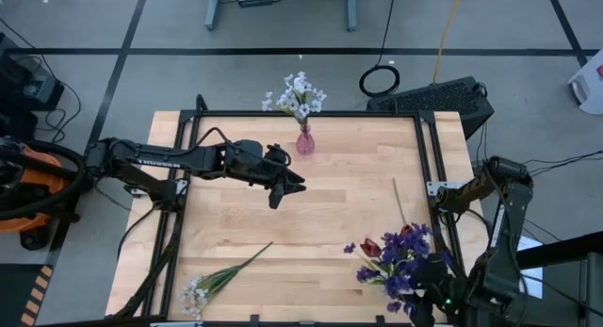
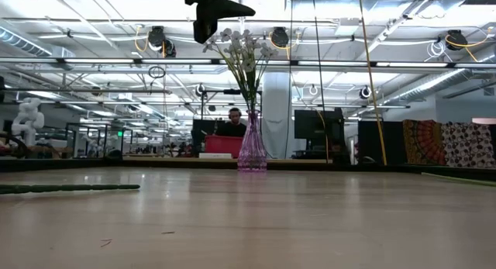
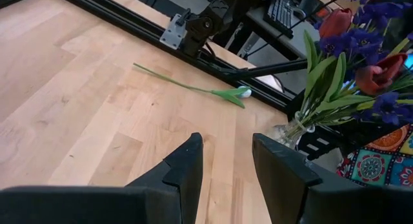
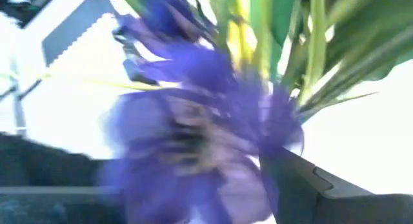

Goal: Sort flowers into vase by color
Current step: Put the white tulip into the pink vase

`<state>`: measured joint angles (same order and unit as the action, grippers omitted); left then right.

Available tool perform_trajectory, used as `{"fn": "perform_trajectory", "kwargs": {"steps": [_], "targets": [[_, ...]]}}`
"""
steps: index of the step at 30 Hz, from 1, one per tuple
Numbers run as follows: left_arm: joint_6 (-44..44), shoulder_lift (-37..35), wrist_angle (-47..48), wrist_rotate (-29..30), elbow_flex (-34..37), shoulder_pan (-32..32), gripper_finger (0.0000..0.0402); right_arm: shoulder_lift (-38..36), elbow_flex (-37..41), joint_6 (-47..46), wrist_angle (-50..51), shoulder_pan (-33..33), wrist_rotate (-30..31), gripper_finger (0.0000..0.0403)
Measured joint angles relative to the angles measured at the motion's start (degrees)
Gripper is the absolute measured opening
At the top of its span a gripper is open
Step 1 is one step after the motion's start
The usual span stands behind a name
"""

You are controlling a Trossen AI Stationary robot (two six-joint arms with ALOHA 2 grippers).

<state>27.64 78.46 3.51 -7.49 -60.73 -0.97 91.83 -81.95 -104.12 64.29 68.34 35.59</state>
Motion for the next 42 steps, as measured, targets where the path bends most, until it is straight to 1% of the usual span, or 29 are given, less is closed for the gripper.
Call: {"fn": "perform_trajectory", "kwargs": {"steps": [3, 6, 11, 14, 17, 20, 25, 27, 29, 31, 32, 37, 40, 42], "targets": [[0.0, 0.0, 0.0, 0.0, 0.0, 0.0, 0.014, -3.0, 0.0, 2.3, -2.6, 0.0, -2.2, 0.0161], [0.0, 0.0, 0.0, 0.0, 0.0, 0.0, 0.014, -6.6, 0.0, 3.0, -4.1, 0.0, -7.2, 0.0153], [0.0, 0.0, 0.0, 0.0, 0.0, 0.0, 0.014, -12.7, 0.0, 2.8, -3.6, 0.0, -15.9, 0.0134], [0.0, 0.0, 0.0, 0.0, 0.0, 0.0, 0.014, -16.1, 0.0, 1.0, -0.1, 0.0, -20.3, 0.0117], [-0.3, 0.0, 0.0, 0.0, 0.0, 0.0, 0.014, -19.4, 0.0, -2.1, 6.7, 0.0, -23.9, 0.0095], [-1.2, 0.0, 0.0, 0.0, 0.0, 0.0, 0.014, -22.1, 0.0, -2.9, 12.2, 0.0, -25.4, 0.007], [-1.6, 0.0, 0.0, 0.0, 0.0, 0.0, 0.014, -27.0, 0.0, -1.8, 17.1, 0.0, -24.4, 0.0022], [-1.7, 0.0, 0.0, 0.0, 0.0, 0.0, 0.014, -28.9, 0.0, -1.7, 19.1, -0.1, -22.0, 0.0007], [-2.7, 0.0, 0.0, 0.0, 0.0, 0.0, 0.014, -30.7, 0.0, -3.1, 22.1, -0.6, -18.3, 0.0004], [-3.0, 0.0, 0.0, 0.0, 0.0, 0.0, 0.014, -32.1, 0.0, -7.2, 26.2, -1.7, -15.4, 0.0005], [-3.0, 0.0, 0.0, 0.0, 0.0, 0.0, 0.014, -32.9, 0.2, -8.9, 26.0, -2.5, -14.3, 0.0003], [-3.6, 0.0, 0.0, 0.0, 0.0, -0.1, 0.014, -36.5, 2.6, -8.9, 25.5, -9.6, -6.2, 0.0001], [-4.3, 0.0, 0.0, 0.0, 0.0, -0.1, 0.014, -36.7, 3.6, -5.7, 25.8, -16.0, -3.9, 0.0001], [-4.5, 0.0, 0.0, 0.0, 0.0, -0.1, 0.014, -36.6, 4.3, -2.7, 25.7, -20.6, -3.5, 0.0001]]}}
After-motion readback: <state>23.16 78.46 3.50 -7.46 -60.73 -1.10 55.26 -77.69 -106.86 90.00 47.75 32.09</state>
